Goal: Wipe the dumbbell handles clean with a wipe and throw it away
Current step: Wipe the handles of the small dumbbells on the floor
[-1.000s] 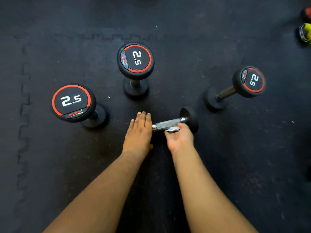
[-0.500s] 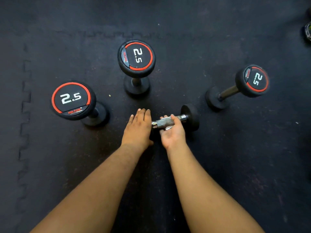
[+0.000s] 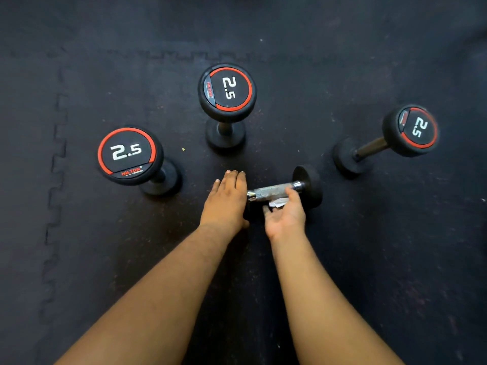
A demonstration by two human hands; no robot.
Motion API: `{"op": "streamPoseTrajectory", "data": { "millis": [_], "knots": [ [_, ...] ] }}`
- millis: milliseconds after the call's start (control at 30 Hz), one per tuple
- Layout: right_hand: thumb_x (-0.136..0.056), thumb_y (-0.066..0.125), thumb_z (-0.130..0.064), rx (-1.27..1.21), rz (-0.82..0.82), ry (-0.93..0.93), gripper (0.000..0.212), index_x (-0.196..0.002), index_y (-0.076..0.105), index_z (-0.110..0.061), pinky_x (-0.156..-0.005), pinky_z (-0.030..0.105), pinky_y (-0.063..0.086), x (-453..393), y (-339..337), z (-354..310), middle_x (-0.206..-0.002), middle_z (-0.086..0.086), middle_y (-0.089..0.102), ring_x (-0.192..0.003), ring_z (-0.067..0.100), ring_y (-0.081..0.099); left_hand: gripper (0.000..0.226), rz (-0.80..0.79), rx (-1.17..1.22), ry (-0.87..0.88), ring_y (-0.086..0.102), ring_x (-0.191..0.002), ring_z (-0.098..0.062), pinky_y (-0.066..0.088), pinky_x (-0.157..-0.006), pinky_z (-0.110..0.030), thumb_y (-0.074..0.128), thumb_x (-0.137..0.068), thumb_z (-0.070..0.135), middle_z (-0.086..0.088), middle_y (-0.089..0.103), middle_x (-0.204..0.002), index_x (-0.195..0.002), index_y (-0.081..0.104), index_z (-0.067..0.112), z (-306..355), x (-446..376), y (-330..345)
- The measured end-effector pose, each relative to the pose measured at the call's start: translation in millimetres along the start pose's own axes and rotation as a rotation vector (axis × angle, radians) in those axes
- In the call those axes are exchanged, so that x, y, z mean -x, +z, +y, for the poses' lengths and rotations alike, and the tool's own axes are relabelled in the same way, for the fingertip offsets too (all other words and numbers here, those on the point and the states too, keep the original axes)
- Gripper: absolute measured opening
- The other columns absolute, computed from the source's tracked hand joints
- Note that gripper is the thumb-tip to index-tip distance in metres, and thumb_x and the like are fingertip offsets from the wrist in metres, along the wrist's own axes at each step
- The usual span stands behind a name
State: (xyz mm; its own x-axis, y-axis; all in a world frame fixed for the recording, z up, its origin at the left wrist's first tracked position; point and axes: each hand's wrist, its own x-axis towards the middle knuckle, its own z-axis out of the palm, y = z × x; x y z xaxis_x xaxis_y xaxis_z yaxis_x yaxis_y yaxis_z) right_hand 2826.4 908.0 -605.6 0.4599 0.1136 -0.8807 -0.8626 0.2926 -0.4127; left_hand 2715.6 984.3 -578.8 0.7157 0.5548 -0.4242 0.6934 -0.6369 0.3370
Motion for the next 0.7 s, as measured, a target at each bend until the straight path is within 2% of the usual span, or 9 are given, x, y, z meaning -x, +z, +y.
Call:
{"op": "streamPoseTrajectory", "data": {
  "millis": [67,200,267,333,400,467,567,633,700],
  "knots": [
    [-0.096,0.062,-0.018,0.048,-0.025,0.053,0.019,-0.114,0.062,-0.012,-0.11,0.05,0.043,8,7,6,-0.121,0.014,0.063,-0.117,0.03,0.059,0.122,0.012,-0.001,0.003,0.01,-0.157,-0.026,0.013,-0.128,-0.042,0.089,-0.071,0.034,-0.013,0.017,-0.166,-0.16,0.01,0.006,0,-1,2],
    [-0.097,0.061,-0.016,0.141,-0.086,0.148,0.006,-0.094,0.061,-0.011,-0.097,0.042,0.05,13,16,5,-0.094,0.009,0.066,-0.089,0.024,0.065,0.12,0.026,0.015,-0.001,0.011,-0.157,-0.025,0.013,-0.127,-0.041,0.088,-0.072,0.034,-0.013,0.018,-0.166,-0.16,0.011,0.007,-1,-1,2],
    [-0.098,0.058,-0.018,0.086,-0.072,0.093,0.005,-0.097,0.062,-0.014,-0.094,0.041,0.049,5,10,-3,-0.105,0.009,0.068,-0.096,0.024,0.066,0.125,0.01,0.026,0.007,0.011,-0.156,-0.026,0.012,-0.127,-0.041,0.091,-0.068,0.033,-0.012,0.017,-0.166,-0.16,0.011,0.006,-1,0,1],
    [-0.098,0.06,-0.022,0.075,-0.046,0.025,0.009,-0.103,0.064,-0.017,-0.102,0.043,0.046,2,4,-4,-0.119,0.009,0.07,-0.109,0.024,0.065,0.126,0.007,0.033,0.012,0.011,-0.156,-0.026,0.012,-0.128,-0.041,0.092,-0.067,0.032,-0.012,0.017,-0.166,-0.16,0.011,0.006,-1,1,-2],
    [-0.098,0.062,-0.028,0.209,-0.074,0.024,0.013,-0.105,0.066,-0.017,-0.101,0.043,0.048,9,2,7,-0.111,0.008,0.072,-0.102,0.023,0.067,0.121,0.014,0.055,0.019,0.01,-0.156,-0.026,0.012,-0.128,-0.041,0.089,-0.071,0.031,-0.013,0.016,-0.166,-0.16,0.01,0.007,-3,1,-1],
    [-0.099,0.062,-0.028,0.381,-0.126,0.013,0.017,-0.104,0.068,-0.013,-0.087,0.039,0.056,23,-1,25,-0.099,0.009,0.074,-0.09,0.021,0.07,0.11,0.04,0.085,0.039,0.009,-0.157,-0.025,0.012,-0.128,-0.04,0.081,-0.079,0.03,-0.013,0.016,-0.166,-0.16,0.01,0.007,-4,3,1],
    [-0.102,0.056,-0.015,0.463,-0.077,-0.084,0.014,-0.098,0.068,-0.011,-0.079,0.035,0.058,33,-14,35,-0.091,0.009,0.075,-0.087,0.022,0.071,0.108,0.046,0.144,0.061,0.007,-0.157,-0.024,0.011,-0.128,-0.038,0.08,-0.081,0.031,-0.012,0.015,-0.167,-0.16,0.01,0.007,-7,5,3],
    [-0.099,0.057,-0.009,0.512,0.004,-0.179,0.016,-0.09,0.069,-0.013,-0.076,0.039,0.059,34,-26,34,-0.086,0.009,0.074,-0.083,0.023,0.07,0.115,0.026,0.205,0.064,0.005,-0.157,-0.023,0.009,-0.127,-0.035,0.084,-0.077,0.031,-0.01,0.013,-0.168,-0.161,0.009,0.007,-9,5,3],
    [-0.092,0.059,-0.015,0.684,0.063,-0.394,0.013,-0.088,0.072,-0.015,-0.082,0.046,0.061,38,-32,29,-0.086,0.004,0.074,-0.083,0.022,0.071,0.118,0.01,0.29,0.055,0.004,-0.157,-0.021,0.012,-0.127,-0.037,0.087,-0.074,0.029,-0.008,0.011,-0.169,-0.161,0.009,0.008,-11,6,3]
  ]
}}
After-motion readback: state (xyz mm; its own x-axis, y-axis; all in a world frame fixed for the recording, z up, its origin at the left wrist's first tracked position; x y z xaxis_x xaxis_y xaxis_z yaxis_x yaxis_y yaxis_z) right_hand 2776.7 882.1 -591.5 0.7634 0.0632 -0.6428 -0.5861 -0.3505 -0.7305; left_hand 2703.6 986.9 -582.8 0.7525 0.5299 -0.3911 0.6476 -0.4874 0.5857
